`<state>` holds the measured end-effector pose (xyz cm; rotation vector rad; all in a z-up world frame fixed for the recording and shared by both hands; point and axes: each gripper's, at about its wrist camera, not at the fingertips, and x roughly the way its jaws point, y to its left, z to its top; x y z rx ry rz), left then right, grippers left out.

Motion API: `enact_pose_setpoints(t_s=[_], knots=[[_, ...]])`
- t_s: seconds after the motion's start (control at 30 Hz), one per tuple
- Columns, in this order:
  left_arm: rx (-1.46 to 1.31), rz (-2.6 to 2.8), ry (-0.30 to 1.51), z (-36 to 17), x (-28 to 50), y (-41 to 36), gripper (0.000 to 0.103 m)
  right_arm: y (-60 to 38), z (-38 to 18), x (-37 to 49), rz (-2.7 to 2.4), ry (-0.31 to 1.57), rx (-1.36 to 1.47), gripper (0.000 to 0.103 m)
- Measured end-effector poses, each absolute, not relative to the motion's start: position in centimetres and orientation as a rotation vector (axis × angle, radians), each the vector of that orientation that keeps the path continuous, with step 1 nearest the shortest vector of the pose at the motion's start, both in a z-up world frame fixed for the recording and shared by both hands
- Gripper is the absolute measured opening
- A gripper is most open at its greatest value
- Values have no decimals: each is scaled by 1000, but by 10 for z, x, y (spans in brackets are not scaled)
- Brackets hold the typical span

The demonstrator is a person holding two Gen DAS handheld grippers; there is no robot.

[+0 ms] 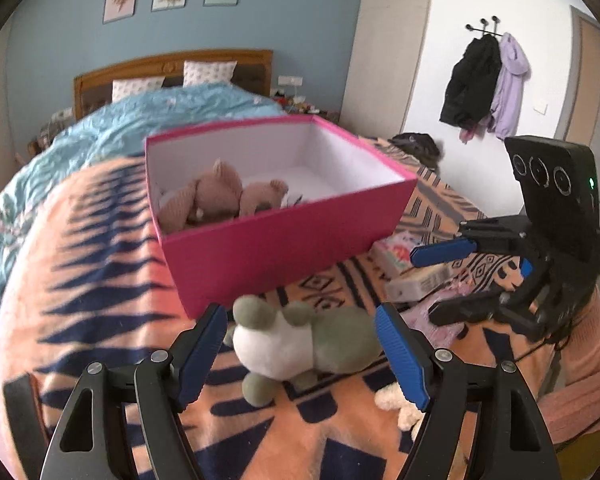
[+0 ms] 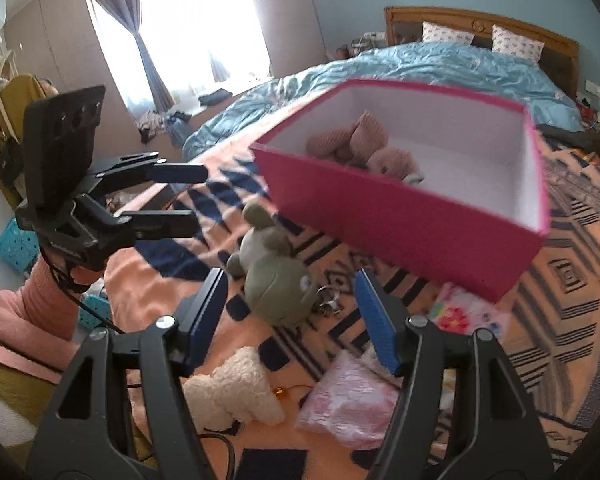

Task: Organize objects
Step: 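Withdraw the right gripper and move it to the green-and-white plush, then grasp the green-and-white plush with the right gripper and lift it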

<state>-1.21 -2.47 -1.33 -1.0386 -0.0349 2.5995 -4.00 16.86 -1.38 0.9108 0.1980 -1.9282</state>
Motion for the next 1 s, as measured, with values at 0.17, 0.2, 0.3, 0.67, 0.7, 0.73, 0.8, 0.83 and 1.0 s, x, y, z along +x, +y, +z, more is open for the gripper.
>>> enact_pose_setpoints(t_s=[0.17,0.2,0.3,0.67,0.7,0.73,0.8,0.83,1.0], knots=[[-1109,2590,-93,-34,-20,-34,78,145,-42,-41,-1890,217,983,67],[-1122,2587,-110,-37,-22,-37,78,141,-46,-41,-1883,221,992,67],[-1145,2575,-142,-46,-26,-41,78,130,-58,-40,-1870,221,1017,67],[-1197,2510,-175,-66,-40,-37,76,128,-69,-51,-1935,213,1027,56],[-1198,2505,-175,-66,-41,-36,75,129,-68,-52,-1945,212,1020,56],[-1198,2498,-176,-66,-41,-35,74,129,-68,-52,-1949,214,1017,55],[-1197,2484,-177,-67,-42,-34,72,133,-64,-54,-1958,194,1011,52],[-1199,2477,-177,-68,-42,-33,71,134,-63,-56,-1965,189,1009,51],[-1233,2473,-162,-73,-49,-30,58,143,-63,-66,-1968,103,1045,51]])
